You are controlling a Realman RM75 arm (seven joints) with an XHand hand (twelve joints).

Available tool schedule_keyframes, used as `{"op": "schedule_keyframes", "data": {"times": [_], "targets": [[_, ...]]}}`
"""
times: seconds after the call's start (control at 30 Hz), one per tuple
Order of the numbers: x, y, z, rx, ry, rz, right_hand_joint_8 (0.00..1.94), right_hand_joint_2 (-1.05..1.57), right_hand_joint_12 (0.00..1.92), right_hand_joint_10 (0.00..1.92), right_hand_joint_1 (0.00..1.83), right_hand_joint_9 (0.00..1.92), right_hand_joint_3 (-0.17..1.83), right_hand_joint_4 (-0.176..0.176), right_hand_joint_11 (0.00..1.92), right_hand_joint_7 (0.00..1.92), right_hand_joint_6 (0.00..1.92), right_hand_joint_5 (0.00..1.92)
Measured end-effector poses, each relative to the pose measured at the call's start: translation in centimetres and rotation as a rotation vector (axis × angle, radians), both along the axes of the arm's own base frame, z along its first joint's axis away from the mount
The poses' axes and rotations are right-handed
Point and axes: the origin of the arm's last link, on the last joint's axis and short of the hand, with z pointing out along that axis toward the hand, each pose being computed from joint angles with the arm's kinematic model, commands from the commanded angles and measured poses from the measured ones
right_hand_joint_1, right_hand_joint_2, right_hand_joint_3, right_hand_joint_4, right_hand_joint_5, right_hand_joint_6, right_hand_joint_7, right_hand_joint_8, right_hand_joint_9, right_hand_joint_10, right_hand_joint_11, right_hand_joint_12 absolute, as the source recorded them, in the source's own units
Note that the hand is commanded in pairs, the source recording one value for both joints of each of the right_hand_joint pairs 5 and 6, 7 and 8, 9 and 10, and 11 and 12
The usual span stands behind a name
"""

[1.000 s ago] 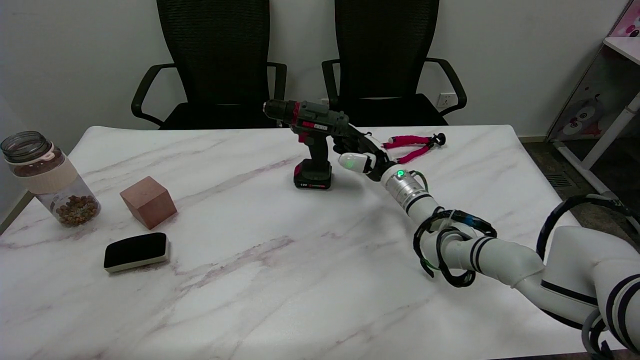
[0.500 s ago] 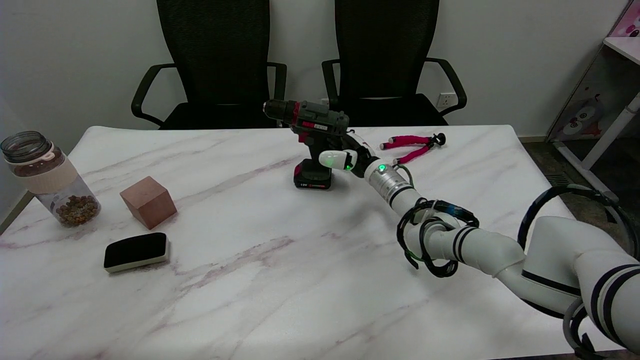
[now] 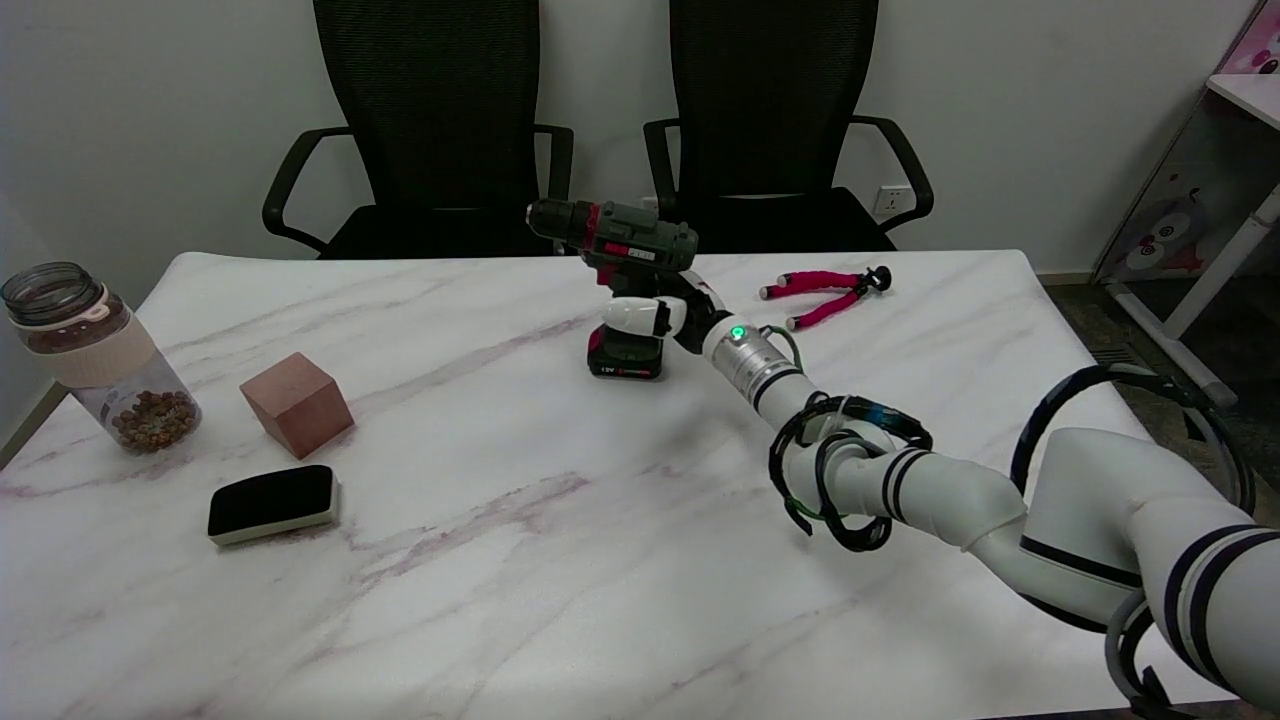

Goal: Pick up the power screwdriver.

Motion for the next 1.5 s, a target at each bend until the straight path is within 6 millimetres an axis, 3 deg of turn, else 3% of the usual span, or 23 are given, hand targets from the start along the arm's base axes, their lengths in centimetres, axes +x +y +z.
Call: {"op": "schedule_keyframes", "data": {"times": [0.43,0.63,0.77,1.0,1.27,1.37,1.5], "targets": [[0.2,-0.2,-0.7,-0.006,-0.038,0.006,0.41,-0.29,0.31,0.26,0.98,0.26,0.79,0.176,0.31,0.41,0.41,0.41],[0.5,-0.2,-0.6,-0.016,-0.057,0.018,0.51,-0.05,0.51,0.35,1.03,0.35,0.73,0.176,0.51,0.51,0.51,0.51],[0.6,-0.3,-0.6,-0.021,-0.065,0.021,0.59,0.08,0.72,0.61,1.07,0.61,0.74,0.176,0.72,0.59,0.59,0.59],[0.8,-0.4,-0.3,-0.033,-0.075,0.029,0.75,0.27,1.16,1.04,1.14,1.04,1.01,0.176,1.16,0.75,0.75,0.75],[0.9,-0.5,0.1,-0.055,-0.094,0.030,0.85,0.42,1.27,1.31,1.15,1.31,1.16,0.176,1.27,0.85,0.85,0.85],[1.0,-0.6,0.2,-0.062,-0.099,0.030,0.90,0.53,1.33,1.49,1.13,1.49,1.16,0.176,1.33,0.90,0.90,0.90],[1.0,-0.6,0.4,-0.070,-0.104,0.029,0.94,0.62,1.38,1.58,1.13,1.58,1.11,0.176,1.38,0.94,0.94,0.94]]}}
